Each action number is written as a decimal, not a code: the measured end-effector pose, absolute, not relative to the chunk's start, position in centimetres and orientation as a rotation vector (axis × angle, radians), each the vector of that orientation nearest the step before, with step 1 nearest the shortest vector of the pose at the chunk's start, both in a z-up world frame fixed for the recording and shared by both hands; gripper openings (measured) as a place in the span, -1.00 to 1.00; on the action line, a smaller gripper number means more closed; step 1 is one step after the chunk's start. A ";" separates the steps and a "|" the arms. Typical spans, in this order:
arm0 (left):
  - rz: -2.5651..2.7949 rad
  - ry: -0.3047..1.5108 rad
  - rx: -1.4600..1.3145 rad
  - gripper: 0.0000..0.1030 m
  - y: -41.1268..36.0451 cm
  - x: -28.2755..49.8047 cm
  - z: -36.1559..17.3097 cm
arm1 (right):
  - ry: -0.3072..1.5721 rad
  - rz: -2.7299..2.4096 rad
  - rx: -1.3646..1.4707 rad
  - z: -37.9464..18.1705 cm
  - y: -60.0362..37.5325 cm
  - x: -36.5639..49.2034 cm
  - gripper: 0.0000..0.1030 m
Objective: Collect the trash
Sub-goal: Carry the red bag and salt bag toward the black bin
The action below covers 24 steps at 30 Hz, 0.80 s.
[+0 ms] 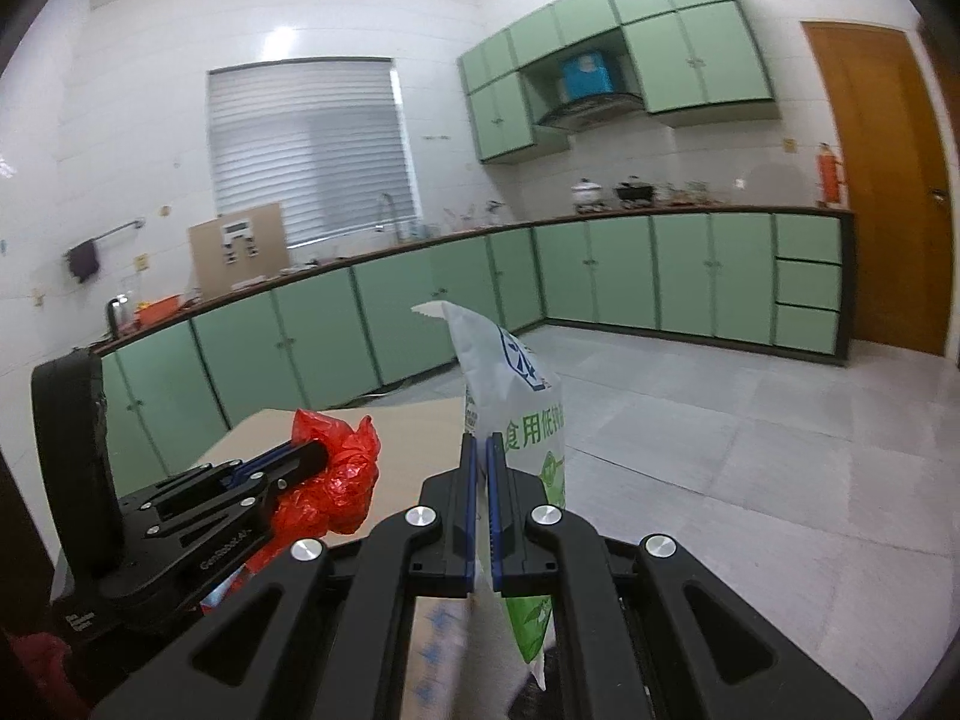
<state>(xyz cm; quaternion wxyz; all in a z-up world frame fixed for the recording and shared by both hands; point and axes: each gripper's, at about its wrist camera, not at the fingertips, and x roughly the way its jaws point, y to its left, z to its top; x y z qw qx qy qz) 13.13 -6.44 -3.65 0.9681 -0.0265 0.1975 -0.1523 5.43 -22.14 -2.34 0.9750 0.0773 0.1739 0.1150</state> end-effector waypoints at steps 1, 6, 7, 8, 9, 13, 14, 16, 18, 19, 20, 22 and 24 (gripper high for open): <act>-0.327 0.410 -0.049 -0.81 -7.7 13.3 -4.1 | 0.354 0.216 0.159 -2.6 -22.9 5.3 -0.94; -0.385 0.439 -0.030 -0.81 -12.2 13.8 -6.3 | 0.376 0.138 0.177 -3.9 -27.0 4.7 -0.94; -0.399 0.446 -0.025 -0.81 -13.4 13.8 -7.0 | 0.383 0.126 0.182 -4.2 -27.6 4.8 -0.94; -0.408 0.451 -0.021 -0.81 -14.0 13.9 -7.5 | 0.390 0.114 0.186 -4.6 -28.3 4.8 -0.94; -0.418 0.456 -0.016 -0.81 -15.0 14.0 -8.0 | 0.401 0.097 0.191 -5.2 -29.1 4.8 -0.94; -0.447 0.472 -0.001 -0.81 -17.8 14.3 -10.1 | 0.440 0.057 0.196 -7.3 -31.2 5.0 -0.94; -0.450 0.476 0.001 -0.80 -18.3 14.6 -10.4 | 0.447 0.050 0.195 -7.6 -31.5 5.1 -0.94; -0.455 0.483 0.007 -0.80 -19.3 14.8 -11.5 | 0.462 0.033 0.192 -8.7 -32.4 5.0 -0.94; -0.457 0.493 0.011 -0.79 -20.2 15.8 -12.0 | 0.475 0.023 0.198 -9.6 -33.1 5.2 -0.94; -0.457 0.498 0.012 -0.79 -20.4 16.0 -12.5 | 0.482 0.019 0.204 -10.1 -33.5 5.3 -0.94; -0.457 0.502 0.014 -0.79 -20.7 16.0 -12.8 | 0.490 0.015 0.209 -10.6 -34.0 5.5 -0.94; -0.456 0.514 0.015 -0.78 -21.1 16.6 -13.4 | 0.502 0.011 0.216 -11.3 -34.5 5.7 -0.94; -0.451 0.532 0.021 -0.76 -21.5 17.0 -14.3 | 0.517 0.009 0.228 -12.2 -35.2 6.0 -0.94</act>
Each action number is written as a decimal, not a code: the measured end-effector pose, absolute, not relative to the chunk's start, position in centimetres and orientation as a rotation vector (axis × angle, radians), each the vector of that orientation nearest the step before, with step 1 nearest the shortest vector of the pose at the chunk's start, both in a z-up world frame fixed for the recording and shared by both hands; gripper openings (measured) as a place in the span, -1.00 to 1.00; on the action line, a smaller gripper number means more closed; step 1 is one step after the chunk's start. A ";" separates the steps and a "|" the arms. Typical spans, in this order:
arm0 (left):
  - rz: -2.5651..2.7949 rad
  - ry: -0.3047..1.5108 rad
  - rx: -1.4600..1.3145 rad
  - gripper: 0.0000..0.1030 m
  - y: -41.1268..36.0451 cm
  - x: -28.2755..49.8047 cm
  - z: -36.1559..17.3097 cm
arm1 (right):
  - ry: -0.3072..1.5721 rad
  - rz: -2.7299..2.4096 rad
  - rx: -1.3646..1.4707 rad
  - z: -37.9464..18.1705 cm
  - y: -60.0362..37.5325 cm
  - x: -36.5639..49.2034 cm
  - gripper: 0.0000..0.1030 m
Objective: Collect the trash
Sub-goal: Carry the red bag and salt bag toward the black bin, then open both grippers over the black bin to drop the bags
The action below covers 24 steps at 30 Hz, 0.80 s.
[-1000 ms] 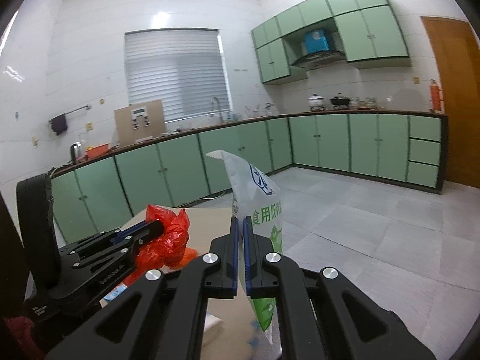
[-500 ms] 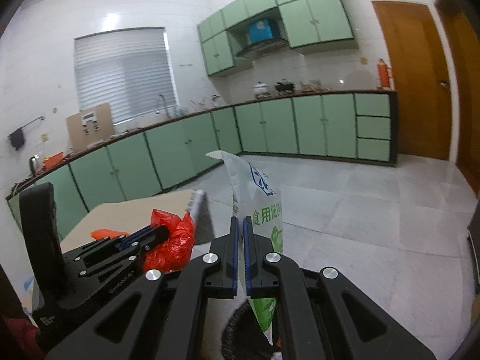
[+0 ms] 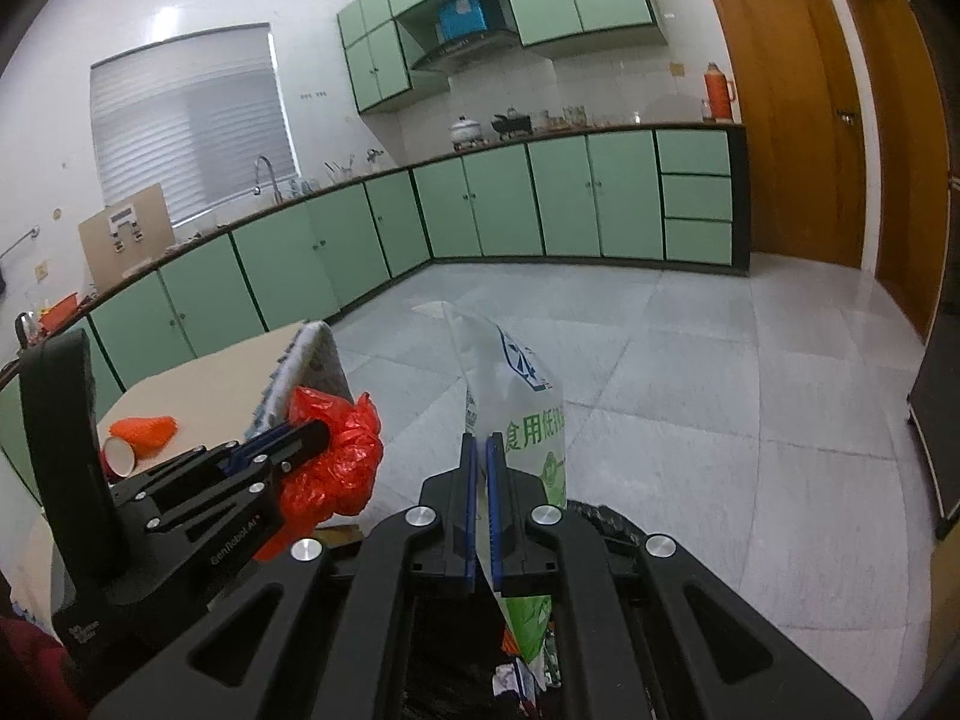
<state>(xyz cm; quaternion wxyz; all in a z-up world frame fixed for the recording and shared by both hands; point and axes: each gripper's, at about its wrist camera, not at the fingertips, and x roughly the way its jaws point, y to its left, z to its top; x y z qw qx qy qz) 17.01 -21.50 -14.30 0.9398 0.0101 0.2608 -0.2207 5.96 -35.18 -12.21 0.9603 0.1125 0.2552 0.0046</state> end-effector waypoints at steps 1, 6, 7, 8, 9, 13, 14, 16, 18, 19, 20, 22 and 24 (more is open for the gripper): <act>-0.449 0.538 0.022 -0.75 -21.7 17.3 -14.4 | 0.525 0.008 0.233 -12.5 -34.9 6.1 -0.94; -0.436 0.572 0.037 -0.65 -22.5 18.2 -15.9 | 0.582 0.001 0.257 -14.8 -35.9 7.0 -0.91; -0.438 0.582 0.041 -0.62 -22.6 18.4 -16.2 | 0.594 -0.004 0.261 -15.1 -36.0 7.3 -0.86; -0.436 0.587 0.044 -0.54 -22.8 18.5 -16.3 | 0.605 -0.009 0.264 -15.5 -36.1 7.3 -0.86; -0.434 0.591 0.046 -0.43 -22.8 18.5 -16.4 | 0.618 -0.014 0.269 -16.0 -36.3 7.5 -0.86; -0.427 0.602 0.036 -0.15 -22.7 18.6 -16.6 | 0.639 -0.020 0.284 -16.6 -36.7 7.5 -0.77; -0.425 0.604 0.032 -0.07 -22.5 18.6 -16.5 | 0.642 -0.025 0.285 -16.7 -36.6 7.5 -0.71; -0.423 0.604 0.020 -0.06 -22.1 18.5 -16.2 | 0.644 -0.028 0.288 -16.7 -36.7 7.3 -0.62; -0.420 0.598 0.011 -0.01 -21.7 18.4 -15.7 | 0.641 -0.034 0.287 -16.4 -36.7 7.1 -0.42; -0.415 0.591 0.005 0.01 -21.3 18.3 -15.3 | 0.637 -0.038 0.287 -16.2 -36.7 7.0 -0.22; -0.412 0.586 0.000 0.06 -21.0 18.1 -14.9 | 0.632 -0.042 0.286 -16.0 -36.7 6.9 -0.02; -0.401 0.571 -0.009 0.18 -20.2 17.9 -14.0 | 0.620 -0.053 0.279 -15.4 -36.4 6.6 0.21; -0.380 0.548 -0.017 0.38 -18.9 17.3 -12.7 | 0.603 -0.065 0.269 -14.7 -35.9 6.3 0.44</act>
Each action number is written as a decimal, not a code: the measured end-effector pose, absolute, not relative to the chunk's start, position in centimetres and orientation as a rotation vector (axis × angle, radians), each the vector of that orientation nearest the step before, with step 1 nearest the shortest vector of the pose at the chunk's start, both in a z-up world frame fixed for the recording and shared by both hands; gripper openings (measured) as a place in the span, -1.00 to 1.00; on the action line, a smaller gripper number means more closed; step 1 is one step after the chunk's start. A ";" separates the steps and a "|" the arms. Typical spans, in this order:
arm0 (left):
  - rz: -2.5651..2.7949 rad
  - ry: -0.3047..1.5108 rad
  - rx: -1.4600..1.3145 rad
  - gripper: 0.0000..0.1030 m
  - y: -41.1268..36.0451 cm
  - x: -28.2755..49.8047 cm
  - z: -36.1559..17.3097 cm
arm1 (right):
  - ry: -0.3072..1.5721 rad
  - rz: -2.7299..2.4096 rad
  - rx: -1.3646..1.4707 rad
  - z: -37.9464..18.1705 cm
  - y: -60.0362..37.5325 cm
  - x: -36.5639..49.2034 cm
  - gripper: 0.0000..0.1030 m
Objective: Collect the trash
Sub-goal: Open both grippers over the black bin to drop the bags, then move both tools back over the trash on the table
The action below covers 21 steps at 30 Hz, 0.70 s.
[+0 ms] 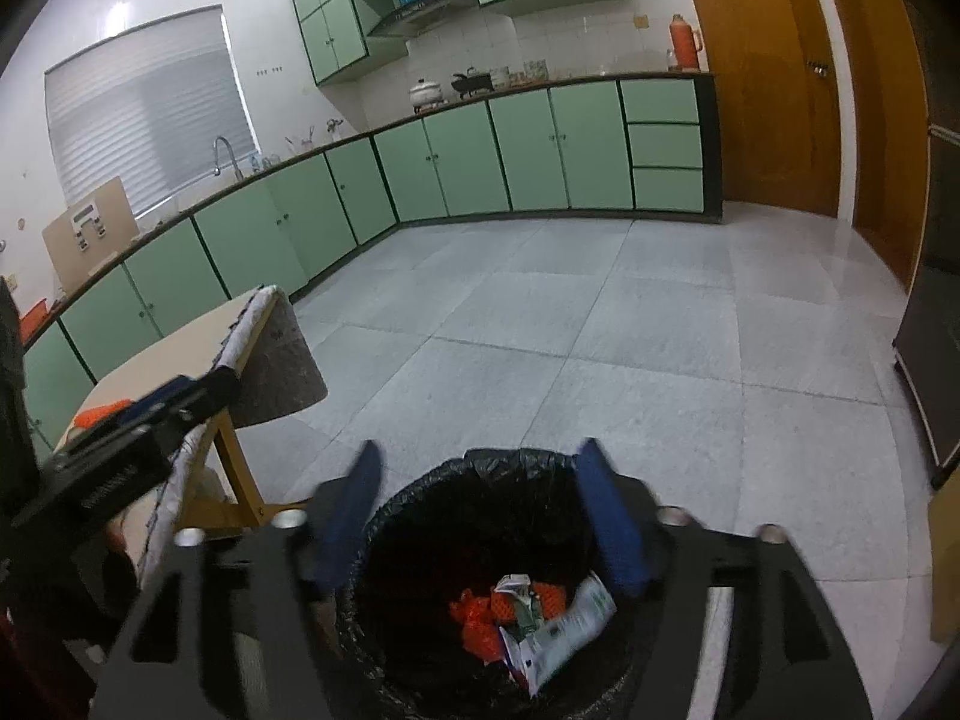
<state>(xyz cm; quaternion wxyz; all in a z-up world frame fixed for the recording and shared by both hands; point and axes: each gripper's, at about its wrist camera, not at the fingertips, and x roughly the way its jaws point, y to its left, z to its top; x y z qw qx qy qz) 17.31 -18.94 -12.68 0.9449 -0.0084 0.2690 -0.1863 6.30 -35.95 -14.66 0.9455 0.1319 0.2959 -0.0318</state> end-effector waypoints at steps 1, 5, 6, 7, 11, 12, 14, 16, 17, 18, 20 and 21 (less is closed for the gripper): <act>-0.375 0.541 -0.020 0.42 -18.5 17.1 -12.2 | 0.590 -0.068 0.261 -14.2 -35.6 6.1 0.57; -0.316 0.480 -0.027 0.62 -15.1 15.4 -9.6 | 0.524 -0.070 0.235 -12.3 -33.6 5.1 0.88; -0.297 0.469 -0.030 0.65 -14.1 15.1 -9.1 | 0.511 -0.068 0.234 -11.9 -33.2 5.1 0.88; -0.282 0.464 -0.038 0.65 -12.9 14.8 -8.5 | 0.496 -0.058 0.236 -11.4 -32.6 4.9 0.88; -0.223 0.450 -0.045 0.68 -9.2 13.5 -7.0 | 0.456 0.003 0.221 -10.0 -30.0 4.6 0.88; -0.204 0.448 -0.041 0.68 -8.1 13.1 -6.8 | 0.443 0.022 0.209 -9.7 -29.0 4.6 0.88; -0.157 0.449 -0.031 0.68 -5.9 12.3 -6.5 | 0.423 0.050 0.197 -9.2 -27.3 4.6 0.88; -0.109 0.455 -0.026 0.68 -3.8 11.8 -6.3 | 0.405 0.090 0.197 -9.0 -25.3 4.7 0.88; -0.076 0.457 -0.026 0.68 -2.5 11.4 -6.2 | 0.399 0.112 0.195 -8.9 -24.2 4.8 0.88; -0.048 0.457 -0.024 0.68 -1.2 11.1 -6.3 | 0.397 0.126 0.194 -8.8 -23.4 4.9 0.88; -0.003 0.459 -0.017 0.68 0.8 10.5 -6.3 | 0.399 0.174 0.191 -8.9 -20.9 5.3 0.88; 0.021 0.460 -0.013 0.68 1.8 10.2 -6.4 | 0.400 0.192 0.189 -9.0 -20.2 5.4 0.88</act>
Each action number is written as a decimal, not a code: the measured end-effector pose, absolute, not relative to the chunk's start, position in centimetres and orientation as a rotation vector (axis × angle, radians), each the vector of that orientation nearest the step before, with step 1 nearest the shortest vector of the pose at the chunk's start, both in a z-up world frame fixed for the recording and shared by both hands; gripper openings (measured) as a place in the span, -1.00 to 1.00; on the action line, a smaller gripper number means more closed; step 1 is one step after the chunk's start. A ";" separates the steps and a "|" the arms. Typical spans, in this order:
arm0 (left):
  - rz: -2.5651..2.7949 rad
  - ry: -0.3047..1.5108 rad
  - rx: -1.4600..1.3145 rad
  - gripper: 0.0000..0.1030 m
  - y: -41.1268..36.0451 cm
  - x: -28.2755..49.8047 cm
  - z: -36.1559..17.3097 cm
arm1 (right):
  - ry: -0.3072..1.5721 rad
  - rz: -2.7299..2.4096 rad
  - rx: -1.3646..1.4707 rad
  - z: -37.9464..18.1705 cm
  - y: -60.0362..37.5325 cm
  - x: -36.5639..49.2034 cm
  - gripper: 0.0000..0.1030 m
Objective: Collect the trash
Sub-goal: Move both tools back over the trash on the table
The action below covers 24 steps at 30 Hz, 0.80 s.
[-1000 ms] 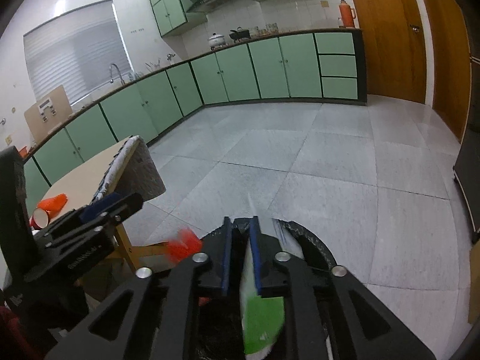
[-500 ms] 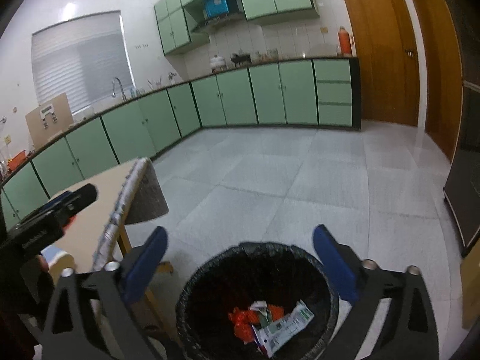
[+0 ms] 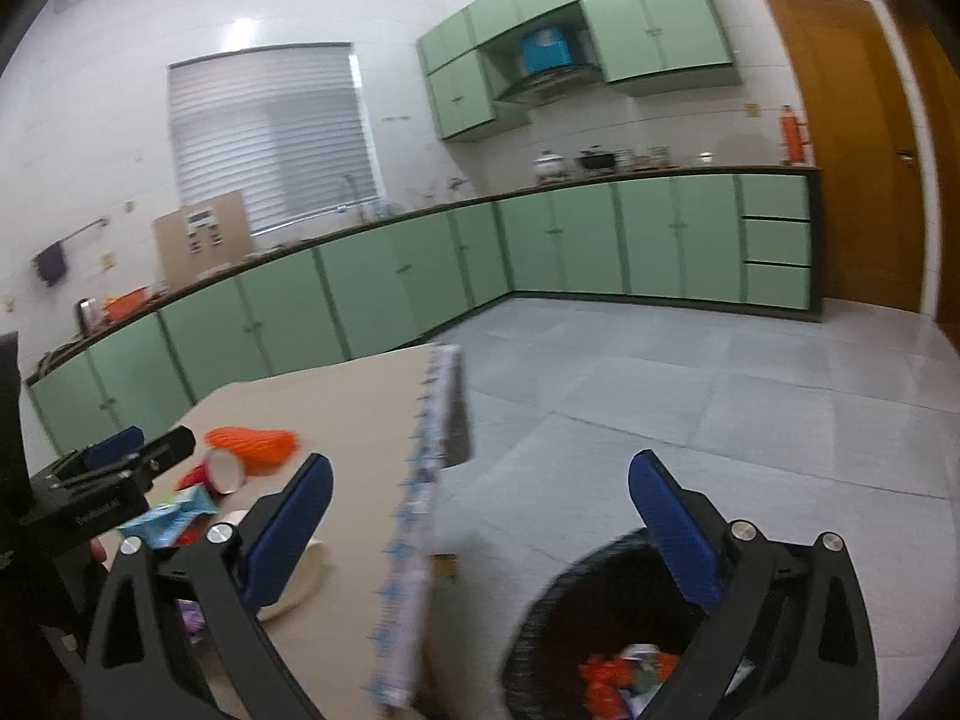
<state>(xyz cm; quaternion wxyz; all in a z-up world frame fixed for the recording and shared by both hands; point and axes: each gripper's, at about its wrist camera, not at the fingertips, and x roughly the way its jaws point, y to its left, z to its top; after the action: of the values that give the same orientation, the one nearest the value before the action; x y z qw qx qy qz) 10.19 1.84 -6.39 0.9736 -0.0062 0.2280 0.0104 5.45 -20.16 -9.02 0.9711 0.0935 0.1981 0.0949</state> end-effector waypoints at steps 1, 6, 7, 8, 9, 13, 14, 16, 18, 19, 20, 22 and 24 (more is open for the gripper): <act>0.040 0.463 -0.011 0.68 2.8 9.9 -6.5 | 0.404 0.214 0.183 -9.2 -19.0 5.7 0.88; 0.109 0.508 -0.029 0.68 6.9 9.5 -7.5 | 0.423 0.309 0.144 -10.1 -13.9 6.8 0.88; 0.116 0.518 -0.032 0.68 7.4 9.6 -7.8 | 0.428 0.324 0.122 -10.4 -12.9 7.0 0.88; 0.122 0.531 -0.035 0.68 8.0 9.7 -8.2 | 0.433 0.336 0.104 -10.6 -12.3 7.0 0.88; 0.123 0.544 -0.037 0.68 8.4 9.7 -8.6 | 0.447 0.356 0.078 -11.0 -11.4 7.3 0.88; 0.126 0.581 -0.048 0.68 9.3 9.8 -9.9 | 0.514 0.419 0.006 -12.7 -9.3 8.4 0.88; 0.130 0.585 -0.049 0.68 9.2 9.6 -10.4 | 0.528 0.422 -0.005 -13.0 -9.0 8.6 0.88; 0.137 0.598 -0.052 0.68 9.5 10.0 -10.8 | 0.550 0.427 -0.008 -13.5 -8.8 8.8 0.88; 0.144 0.609 -0.056 0.68 9.5 10.1 -11.5 | 0.565 0.430 -0.006 -14.1 -8.8 8.9 0.88; 0.146 0.615 -0.059 0.68 9.6 10.2 -11.6 | 0.567 0.431 -0.005 -14.2 -8.9 8.9 0.88; 0.147 0.618 -0.060 0.68 9.6 10.3 -11.8 | 0.568 0.433 -0.004 -14.3 -9.0 8.8 0.88; 0.151 0.625 -0.059 0.68 9.7 10.4 -12.1 | 0.569 0.436 -0.005 -14.3 -9.0 8.7 0.88; 0.151 0.635 -0.059 0.68 9.8 10.7 -12.4 | 0.570 0.438 -0.005 -14.4 -8.8 8.6 0.88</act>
<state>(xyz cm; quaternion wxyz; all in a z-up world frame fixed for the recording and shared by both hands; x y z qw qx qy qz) 10.65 9.80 -12.43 0.9467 -0.0290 0.3120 0.0742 8.57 -8.81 -14.41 0.9360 -0.0022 0.2791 0.2144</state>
